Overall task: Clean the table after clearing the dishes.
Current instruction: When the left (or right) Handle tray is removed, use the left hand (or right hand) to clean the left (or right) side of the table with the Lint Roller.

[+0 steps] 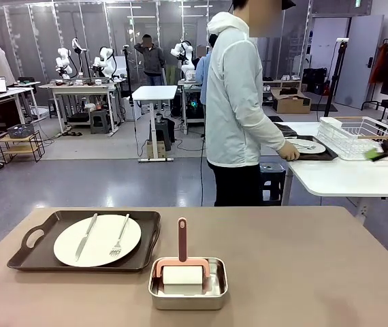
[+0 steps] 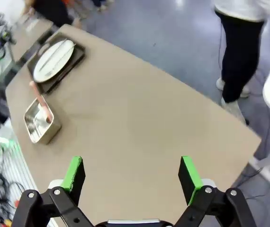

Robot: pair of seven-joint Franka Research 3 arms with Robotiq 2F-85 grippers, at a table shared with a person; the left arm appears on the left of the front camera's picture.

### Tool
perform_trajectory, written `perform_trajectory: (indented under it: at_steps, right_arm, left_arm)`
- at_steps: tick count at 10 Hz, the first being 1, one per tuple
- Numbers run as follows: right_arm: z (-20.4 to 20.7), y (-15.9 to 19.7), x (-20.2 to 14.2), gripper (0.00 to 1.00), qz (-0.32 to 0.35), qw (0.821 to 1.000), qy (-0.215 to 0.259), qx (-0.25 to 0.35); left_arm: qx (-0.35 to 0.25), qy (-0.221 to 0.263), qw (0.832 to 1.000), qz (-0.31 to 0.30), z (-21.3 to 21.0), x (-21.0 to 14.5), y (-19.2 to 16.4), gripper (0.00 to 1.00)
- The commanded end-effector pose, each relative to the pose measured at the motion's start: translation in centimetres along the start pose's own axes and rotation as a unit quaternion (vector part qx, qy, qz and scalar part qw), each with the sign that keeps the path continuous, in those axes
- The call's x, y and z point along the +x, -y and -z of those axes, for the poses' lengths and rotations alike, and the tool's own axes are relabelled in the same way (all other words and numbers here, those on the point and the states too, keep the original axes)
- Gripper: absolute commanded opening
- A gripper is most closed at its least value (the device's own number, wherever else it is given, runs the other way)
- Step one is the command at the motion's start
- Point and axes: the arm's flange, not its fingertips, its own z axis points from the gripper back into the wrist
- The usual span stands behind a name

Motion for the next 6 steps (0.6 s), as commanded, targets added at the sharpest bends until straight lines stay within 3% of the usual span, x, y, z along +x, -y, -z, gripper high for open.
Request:
perform_trajectory:
  at_steps: [1,3,6]
  right_arm:
    - [5.1,-4.8,3.1,1.00,-0.111,0.992,-0.054,-0.033]
    - [11.7,-9.9,7.2,1.00,-0.202,0.970,-0.132,-0.012]
    - [20.1,-15.6,9.1,1.00,-0.268,0.932,-0.245,0.022]
  left_arm:
    - [0.001,0.002,1.000,0.002,-0.2,-0.1,0.1,1.00]
    - [0.001,0.002,1.000,0.002,-0.2,-0.1,0.1,1.00]
    - [0.001,0.002,1.000,0.002,-0.2,-0.1,0.1,1.00]
